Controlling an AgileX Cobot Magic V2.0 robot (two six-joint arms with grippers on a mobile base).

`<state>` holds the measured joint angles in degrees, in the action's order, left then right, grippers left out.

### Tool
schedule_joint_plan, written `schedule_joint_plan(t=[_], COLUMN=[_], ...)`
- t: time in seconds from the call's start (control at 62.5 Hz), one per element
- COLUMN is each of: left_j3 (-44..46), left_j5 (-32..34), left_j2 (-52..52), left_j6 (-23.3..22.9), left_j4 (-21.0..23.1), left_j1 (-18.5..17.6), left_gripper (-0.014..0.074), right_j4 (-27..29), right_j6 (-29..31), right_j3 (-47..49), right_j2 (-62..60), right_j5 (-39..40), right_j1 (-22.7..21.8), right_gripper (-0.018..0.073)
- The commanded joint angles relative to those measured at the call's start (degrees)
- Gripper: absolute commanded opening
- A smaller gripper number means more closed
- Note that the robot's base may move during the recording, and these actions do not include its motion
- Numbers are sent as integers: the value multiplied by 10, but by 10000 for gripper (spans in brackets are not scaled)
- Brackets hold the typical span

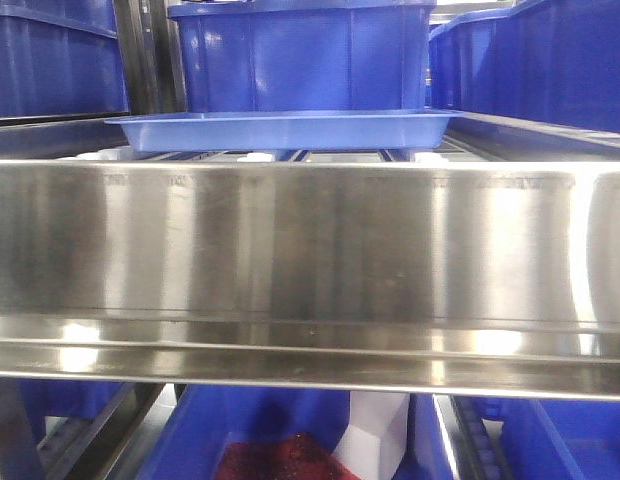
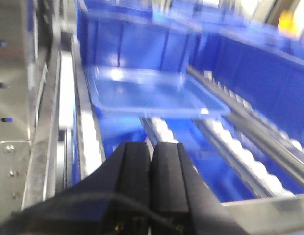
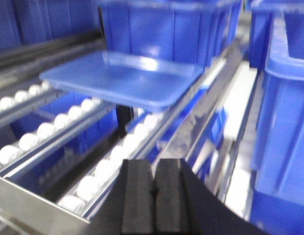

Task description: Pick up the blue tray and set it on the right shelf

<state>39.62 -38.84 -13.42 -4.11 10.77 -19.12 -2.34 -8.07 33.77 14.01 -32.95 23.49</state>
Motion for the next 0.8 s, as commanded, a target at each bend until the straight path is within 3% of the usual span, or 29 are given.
schedule_joint_plan(t=[0.0,0.144,0.671,0.783], left_j3=[-35,-81,-99,-107], left_j5=[123,181,172,167], left_j2=[28,57,57,57], left_j6=[3,3,3,3], left_j4=[1,0,0,-71], left_j1=[-5,-5,-5,13], left_gripper=[-41,-43,-49,-48], right_j4=[-12,-12,-12,-12], right_j6=[8,8,8,8], right_j3=[-22,-58,-60,-60], right_j2=[-19,-27,-27,-27], right_j5=[109,176,175,175], right_j1=[-1,-1,-1,-1], right_gripper=[57,57,57,57])
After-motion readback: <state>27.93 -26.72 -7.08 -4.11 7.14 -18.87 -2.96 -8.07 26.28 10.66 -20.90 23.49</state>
